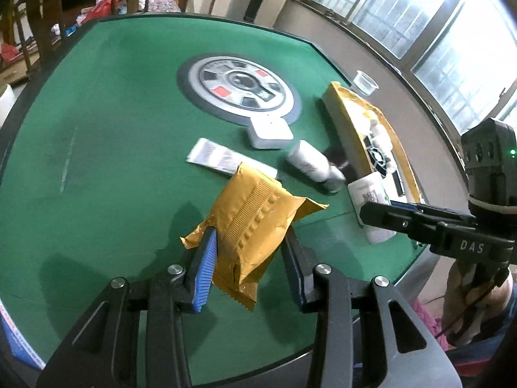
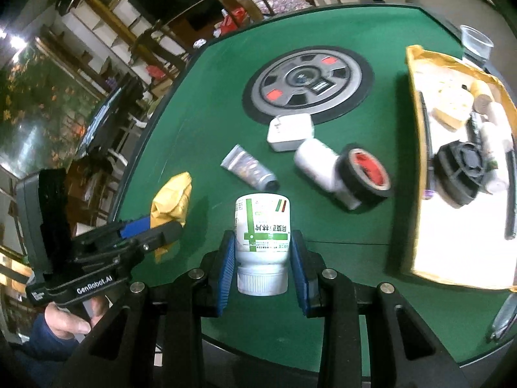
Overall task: Organize rigid objects
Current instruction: 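Grasp the yellow packet with the left gripper while the right grasps the green-label white bottle, then carry the yellow packet in the left gripper and green-label bottle in the right over the tray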
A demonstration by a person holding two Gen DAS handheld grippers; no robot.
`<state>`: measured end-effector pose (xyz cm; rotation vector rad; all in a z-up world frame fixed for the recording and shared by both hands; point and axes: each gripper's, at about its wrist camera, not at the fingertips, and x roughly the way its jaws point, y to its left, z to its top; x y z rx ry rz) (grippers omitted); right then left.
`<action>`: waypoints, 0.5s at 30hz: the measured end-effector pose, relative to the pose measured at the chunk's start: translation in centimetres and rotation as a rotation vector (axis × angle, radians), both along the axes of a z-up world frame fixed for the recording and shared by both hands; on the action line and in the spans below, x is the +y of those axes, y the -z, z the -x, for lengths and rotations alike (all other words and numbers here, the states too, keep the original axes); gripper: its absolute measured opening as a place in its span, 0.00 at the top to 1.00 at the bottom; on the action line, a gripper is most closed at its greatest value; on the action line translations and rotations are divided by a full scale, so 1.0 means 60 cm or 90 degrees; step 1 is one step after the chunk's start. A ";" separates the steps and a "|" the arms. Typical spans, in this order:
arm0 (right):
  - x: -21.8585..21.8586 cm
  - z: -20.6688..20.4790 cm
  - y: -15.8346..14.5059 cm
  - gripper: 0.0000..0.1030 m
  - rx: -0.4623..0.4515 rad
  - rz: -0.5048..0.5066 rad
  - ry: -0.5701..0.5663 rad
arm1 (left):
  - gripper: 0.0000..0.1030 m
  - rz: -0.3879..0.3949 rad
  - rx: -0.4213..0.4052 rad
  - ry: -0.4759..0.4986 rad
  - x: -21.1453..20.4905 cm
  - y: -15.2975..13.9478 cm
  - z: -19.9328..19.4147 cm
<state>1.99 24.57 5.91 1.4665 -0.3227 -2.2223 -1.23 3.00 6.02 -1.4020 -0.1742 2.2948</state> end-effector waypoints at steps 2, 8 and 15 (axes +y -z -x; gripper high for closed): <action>0.020 -0.001 -0.002 0.72 0.001 0.008 0.008 | 0.64 0.006 0.006 0.013 0.023 -0.007 -0.003; 0.100 -0.004 -0.010 0.72 0.007 0.021 0.044 | 0.64 -0.003 0.019 0.041 0.092 -0.031 -0.003; 0.196 -0.005 -0.015 0.72 0.010 0.037 0.100 | 0.64 -0.012 0.032 0.094 0.197 -0.058 -0.004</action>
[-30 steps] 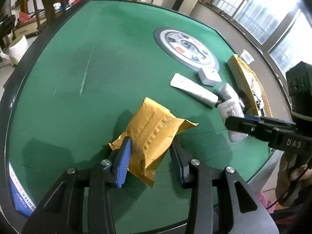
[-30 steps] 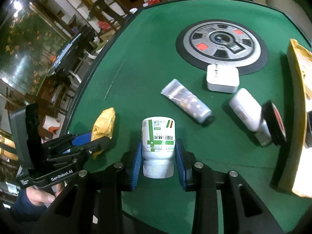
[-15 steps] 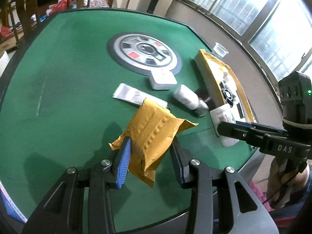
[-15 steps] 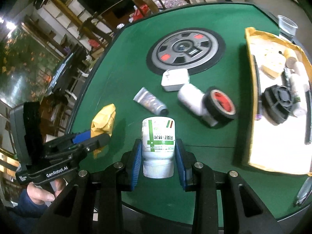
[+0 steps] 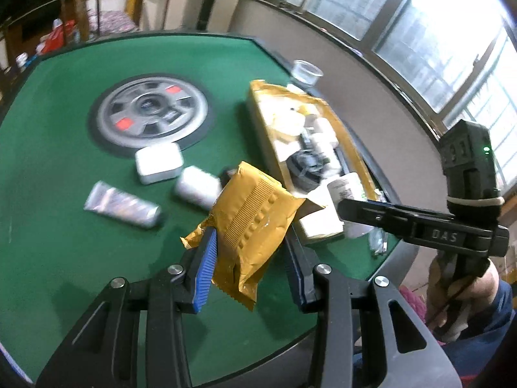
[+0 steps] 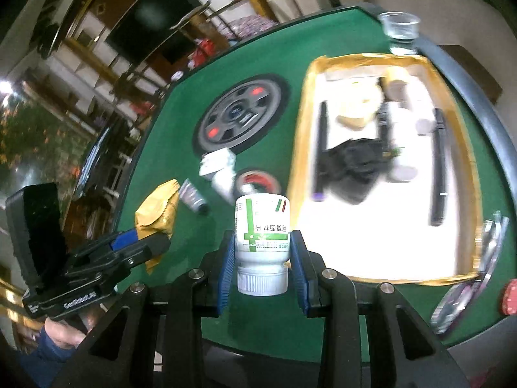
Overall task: Organize rigid objects
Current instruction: 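Carry the yellow packet in the left gripper and green-label bottle in the right over the tray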
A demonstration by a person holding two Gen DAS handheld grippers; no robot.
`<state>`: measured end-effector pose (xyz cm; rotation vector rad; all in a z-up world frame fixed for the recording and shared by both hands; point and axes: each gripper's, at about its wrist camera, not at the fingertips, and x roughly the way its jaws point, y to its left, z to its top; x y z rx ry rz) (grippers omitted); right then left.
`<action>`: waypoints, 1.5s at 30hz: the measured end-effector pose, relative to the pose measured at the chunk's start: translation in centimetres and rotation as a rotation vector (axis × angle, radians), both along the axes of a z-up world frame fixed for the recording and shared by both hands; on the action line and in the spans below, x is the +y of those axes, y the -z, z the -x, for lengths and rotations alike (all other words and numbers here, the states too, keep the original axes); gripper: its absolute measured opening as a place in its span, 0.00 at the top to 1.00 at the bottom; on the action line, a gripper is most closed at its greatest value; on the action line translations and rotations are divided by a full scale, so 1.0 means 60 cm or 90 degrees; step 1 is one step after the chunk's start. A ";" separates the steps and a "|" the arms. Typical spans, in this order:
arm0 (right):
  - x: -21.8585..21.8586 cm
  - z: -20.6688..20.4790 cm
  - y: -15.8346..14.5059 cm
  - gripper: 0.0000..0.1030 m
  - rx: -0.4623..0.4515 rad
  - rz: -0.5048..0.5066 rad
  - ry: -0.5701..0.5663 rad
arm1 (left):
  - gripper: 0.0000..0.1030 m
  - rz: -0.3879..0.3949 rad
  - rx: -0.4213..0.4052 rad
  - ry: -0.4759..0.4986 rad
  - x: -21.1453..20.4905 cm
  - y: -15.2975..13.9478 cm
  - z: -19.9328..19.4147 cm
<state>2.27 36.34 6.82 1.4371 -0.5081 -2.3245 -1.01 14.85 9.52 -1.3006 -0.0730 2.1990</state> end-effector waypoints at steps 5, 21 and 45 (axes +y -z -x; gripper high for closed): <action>0.064 0.003 0.004 0.72 -0.005 0.005 0.028 | 0.64 -0.006 -0.009 0.044 0.077 -0.002 0.008; 0.178 0.025 0.035 0.72 -0.033 -0.005 0.071 | 0.64 -0.045 -0.097 0.076 0.241 0.033 0.059; 0.171 0.030 0.079 0.72 -0.057 -0.129 0.010 | 0.64 0.015 -0.163 0.059 0.262 0.098 0.046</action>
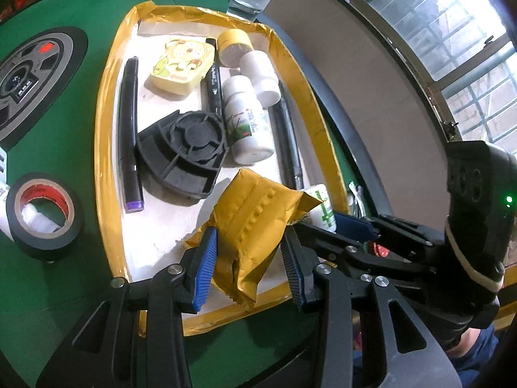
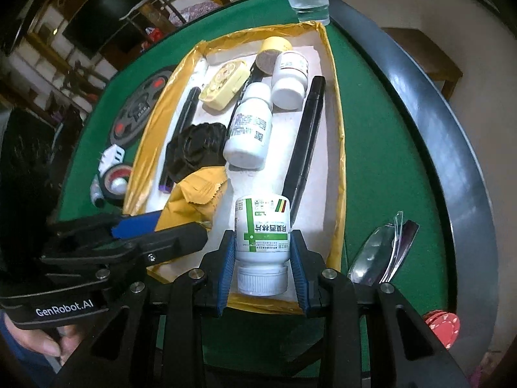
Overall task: Organize rigid objects
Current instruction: 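Carry the yellow packet in the left gripper and green-label bottle in the right over the tray, then lower the packet and bottle into the tray and open both grippers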
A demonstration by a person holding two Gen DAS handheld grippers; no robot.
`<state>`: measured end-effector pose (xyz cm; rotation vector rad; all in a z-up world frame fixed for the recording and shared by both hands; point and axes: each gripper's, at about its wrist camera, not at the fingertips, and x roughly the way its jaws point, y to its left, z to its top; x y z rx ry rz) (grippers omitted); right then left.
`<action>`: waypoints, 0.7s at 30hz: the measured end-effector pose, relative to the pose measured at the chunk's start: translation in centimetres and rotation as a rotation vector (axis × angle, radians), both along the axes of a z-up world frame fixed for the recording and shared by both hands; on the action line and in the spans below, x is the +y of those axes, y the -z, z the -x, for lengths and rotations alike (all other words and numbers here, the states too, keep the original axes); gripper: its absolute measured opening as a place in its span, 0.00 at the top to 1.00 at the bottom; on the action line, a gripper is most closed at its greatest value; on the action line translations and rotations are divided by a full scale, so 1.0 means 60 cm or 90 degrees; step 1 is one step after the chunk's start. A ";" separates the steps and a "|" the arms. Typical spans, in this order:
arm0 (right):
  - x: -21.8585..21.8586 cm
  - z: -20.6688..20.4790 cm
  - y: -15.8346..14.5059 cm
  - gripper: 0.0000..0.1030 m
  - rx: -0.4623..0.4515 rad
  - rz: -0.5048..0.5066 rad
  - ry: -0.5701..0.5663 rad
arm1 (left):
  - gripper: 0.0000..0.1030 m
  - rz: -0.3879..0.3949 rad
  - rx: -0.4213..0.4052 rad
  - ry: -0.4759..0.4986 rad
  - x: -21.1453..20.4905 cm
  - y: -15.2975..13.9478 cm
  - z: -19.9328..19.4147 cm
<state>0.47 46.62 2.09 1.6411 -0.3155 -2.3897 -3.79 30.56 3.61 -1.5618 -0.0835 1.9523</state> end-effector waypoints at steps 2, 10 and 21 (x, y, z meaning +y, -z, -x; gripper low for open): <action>-0.001 -0.002 -0.001 0.72 0.003 -0.013 -0.004 | 0.64 0.010 0.004 0.001 0.000 0.003 -0.002; 0.006 -0.013 -0.005 0.71 0.002 -0.017 0.002 | 0.64 0.015 0.007 0.008 0.002 0.002 -0.007; 0.013 -0.024 -0.021 0.70 0.012 -0.012 0.029 | 0.63 0.011 0.009 0.006 0.003 -0.006 -0.013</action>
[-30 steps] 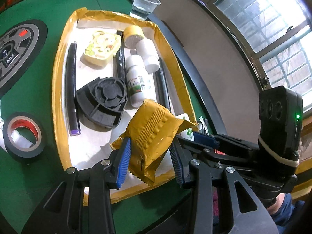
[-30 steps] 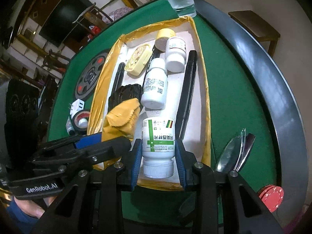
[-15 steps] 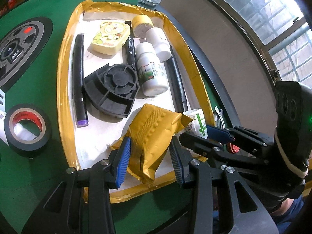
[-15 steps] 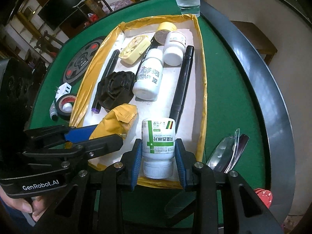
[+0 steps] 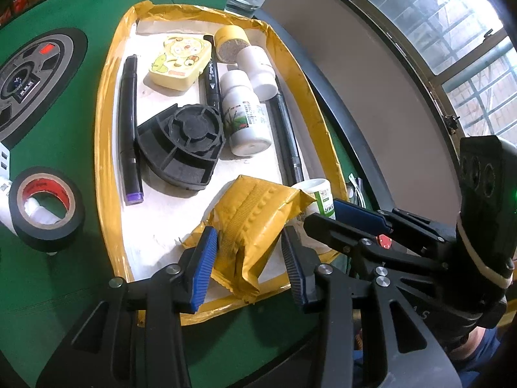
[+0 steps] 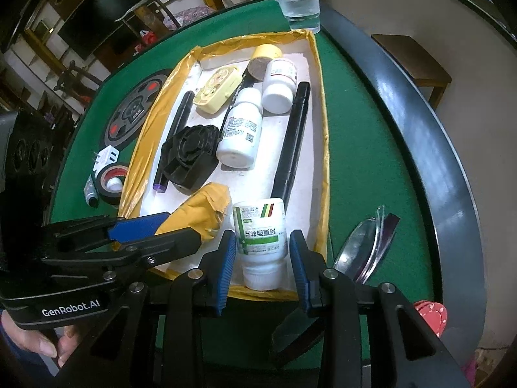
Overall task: Organize rigid objects
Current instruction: 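Lower the packet and bottle into the tray and open both grippers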
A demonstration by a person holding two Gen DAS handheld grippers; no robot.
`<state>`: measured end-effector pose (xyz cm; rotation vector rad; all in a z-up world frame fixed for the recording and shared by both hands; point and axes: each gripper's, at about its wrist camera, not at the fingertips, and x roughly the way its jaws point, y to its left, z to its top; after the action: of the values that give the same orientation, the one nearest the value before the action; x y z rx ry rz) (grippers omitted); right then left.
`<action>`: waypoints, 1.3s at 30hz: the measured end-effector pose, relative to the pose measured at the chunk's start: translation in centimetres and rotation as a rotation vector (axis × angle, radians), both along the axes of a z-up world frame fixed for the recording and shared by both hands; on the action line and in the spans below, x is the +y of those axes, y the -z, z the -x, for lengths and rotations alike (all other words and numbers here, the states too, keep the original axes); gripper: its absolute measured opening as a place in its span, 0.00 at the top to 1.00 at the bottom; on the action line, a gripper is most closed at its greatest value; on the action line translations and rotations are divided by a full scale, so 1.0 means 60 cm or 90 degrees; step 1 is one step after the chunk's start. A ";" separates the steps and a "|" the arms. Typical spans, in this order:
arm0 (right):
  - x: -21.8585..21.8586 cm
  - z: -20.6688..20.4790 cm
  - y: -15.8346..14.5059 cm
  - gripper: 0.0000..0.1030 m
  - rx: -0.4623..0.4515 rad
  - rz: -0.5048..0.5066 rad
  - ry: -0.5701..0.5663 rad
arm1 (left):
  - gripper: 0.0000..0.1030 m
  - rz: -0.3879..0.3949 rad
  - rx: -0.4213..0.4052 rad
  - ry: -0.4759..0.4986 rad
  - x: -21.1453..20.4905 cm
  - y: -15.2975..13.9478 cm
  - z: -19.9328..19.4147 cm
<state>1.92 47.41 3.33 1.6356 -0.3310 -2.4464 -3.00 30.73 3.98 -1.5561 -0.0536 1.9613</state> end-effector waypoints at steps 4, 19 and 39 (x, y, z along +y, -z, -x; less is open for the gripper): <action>0.002 -0.004 -0.009 0.70 0.010 -0.003 0.009 | 0.63 0.001 0.017 0.005 0.007 -0.009 -0.006; 0.000 -0.014 -0.040 0.70 0.047 -0.005 0.027 | 0.63 0.002 0.037 0.017 -0.004 -0.021 -0.017; -0.105 -0.020 -0.065 0.66 0.067 0.000 -0.014 | 0.62 -0.088 0.073 -0.131 -0.220 -0.089 -0.015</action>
<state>3.10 41.09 7.24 1.4953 -0.2951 -2.5047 -2.09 17.55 9.32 -1.3935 -0.3070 2.1528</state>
